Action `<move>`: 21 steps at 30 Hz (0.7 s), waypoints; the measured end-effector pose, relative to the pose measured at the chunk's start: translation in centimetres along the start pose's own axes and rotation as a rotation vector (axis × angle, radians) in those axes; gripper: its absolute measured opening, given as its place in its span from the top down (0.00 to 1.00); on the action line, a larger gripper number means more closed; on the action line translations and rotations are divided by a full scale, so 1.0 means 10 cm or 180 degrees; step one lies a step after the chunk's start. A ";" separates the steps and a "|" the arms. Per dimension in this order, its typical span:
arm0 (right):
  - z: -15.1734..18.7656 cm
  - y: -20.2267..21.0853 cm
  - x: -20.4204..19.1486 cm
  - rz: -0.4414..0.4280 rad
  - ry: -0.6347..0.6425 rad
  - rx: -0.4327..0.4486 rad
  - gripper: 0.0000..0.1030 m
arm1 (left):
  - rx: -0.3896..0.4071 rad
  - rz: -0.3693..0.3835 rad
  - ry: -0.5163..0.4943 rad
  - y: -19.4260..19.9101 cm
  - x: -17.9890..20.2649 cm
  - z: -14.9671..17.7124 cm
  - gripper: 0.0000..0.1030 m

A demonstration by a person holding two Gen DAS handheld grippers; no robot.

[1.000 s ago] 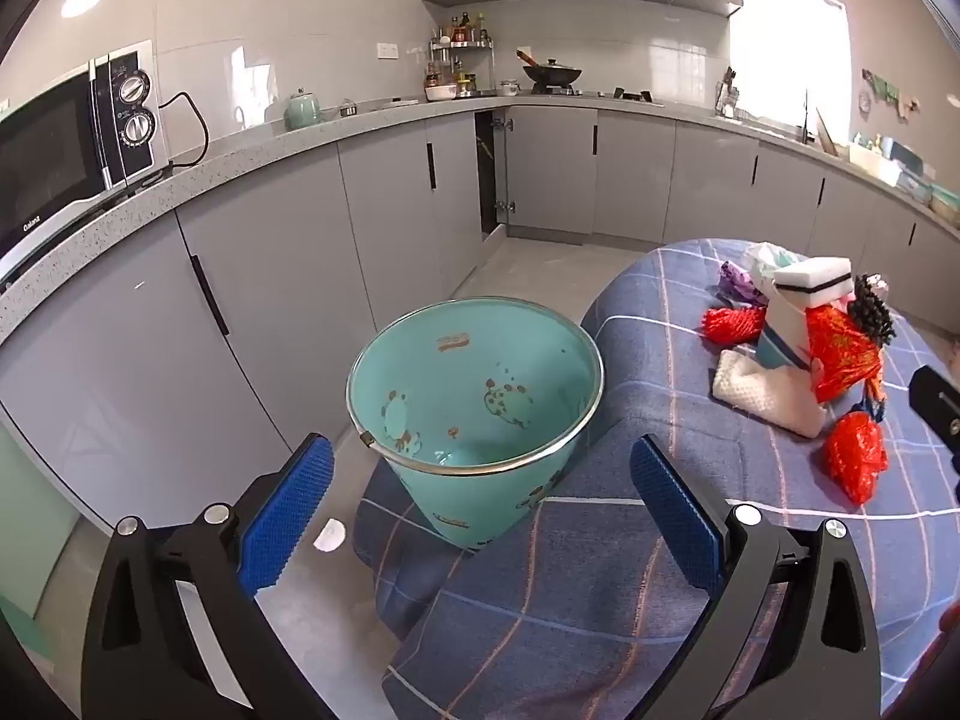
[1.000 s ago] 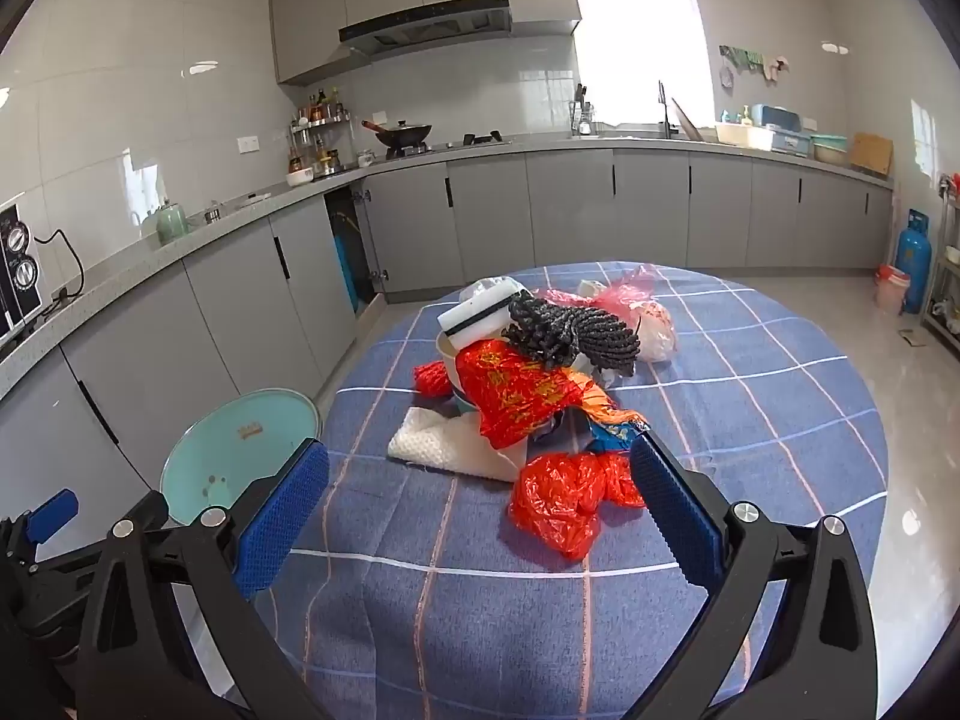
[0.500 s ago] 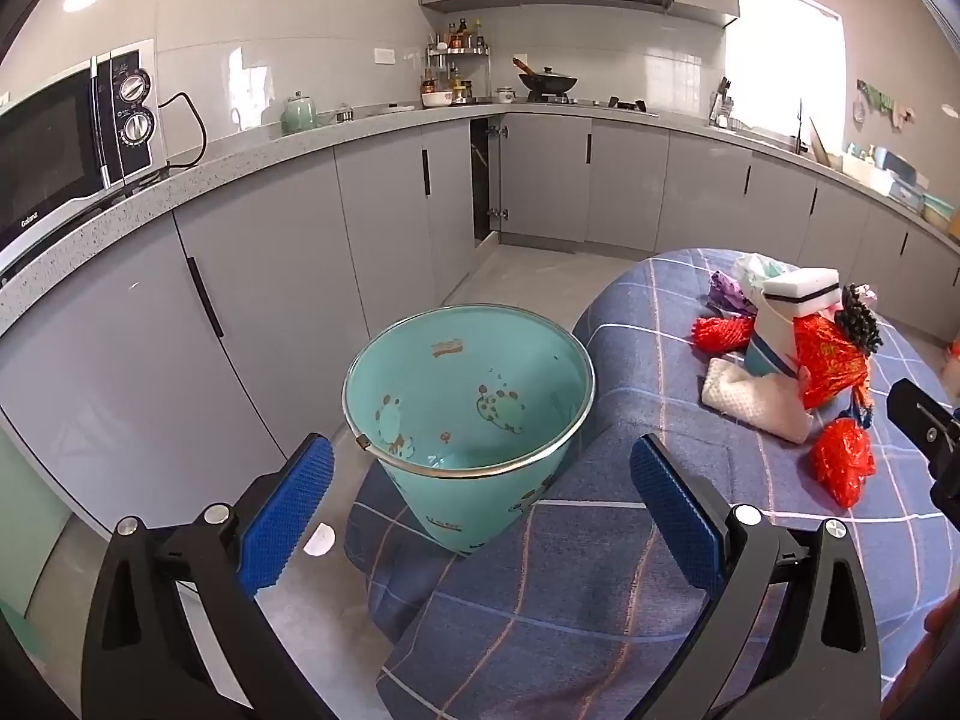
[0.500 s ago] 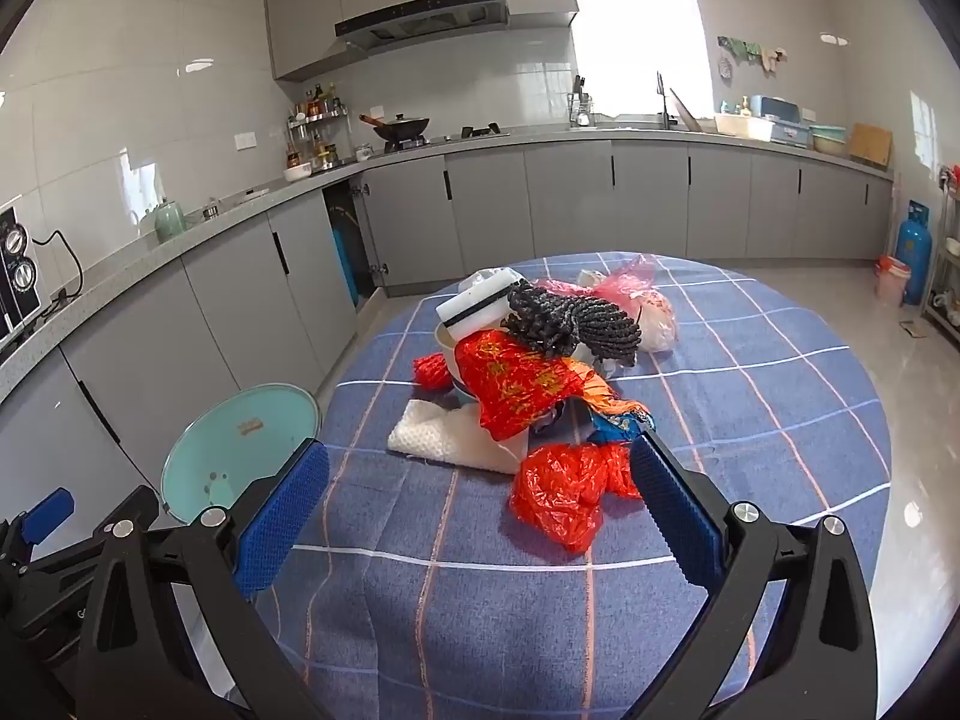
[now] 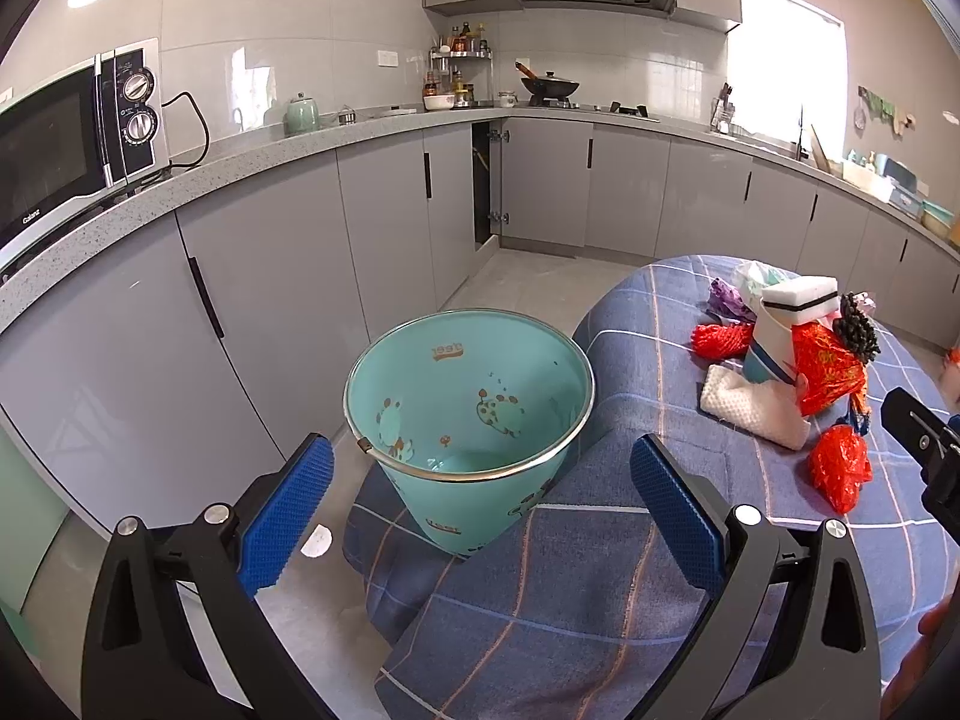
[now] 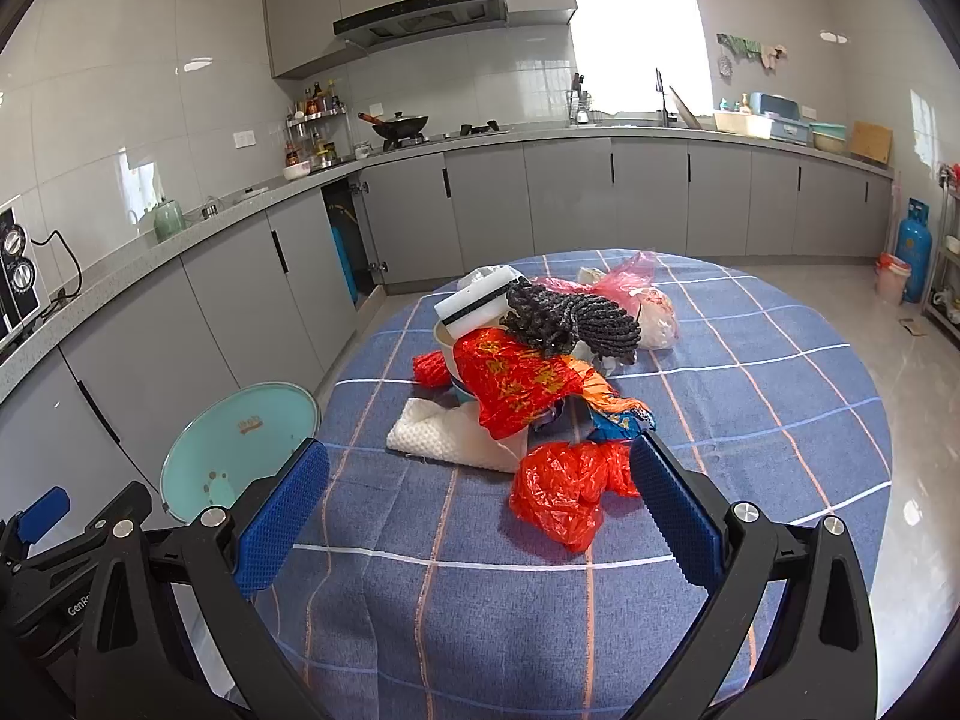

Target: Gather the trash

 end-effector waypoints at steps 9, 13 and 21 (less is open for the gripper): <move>-0.01 0.00 0.00 -0.0002 -0.0009 0.0001 0.04 | 0.0003 0.0002 0.0011 0.01 -0.04 -0.01 0.05; -0.01 0.00 0.00 -0.0004 -0.0009 -0.0004 0.04 | 0.0004 -0.0003 0.0000 0.00 0.01 0.00 0.05; -0.01 0.00 0.00 -0.0001 -0.0009 0.0002 0.04 | 0.0003 -0.0003 0.0014 -0.01 0.00 0.00 0.05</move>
Point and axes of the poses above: each gripper's, at about its wrist camera, not at the fingertips, and y roughly against the way its jaws point, x to its right, z to its underside, the point moved 5 cm from there along -y, roughly the way its jaws point, and after that the axes turned 14 degrees about -y, right-handed, at the moved point
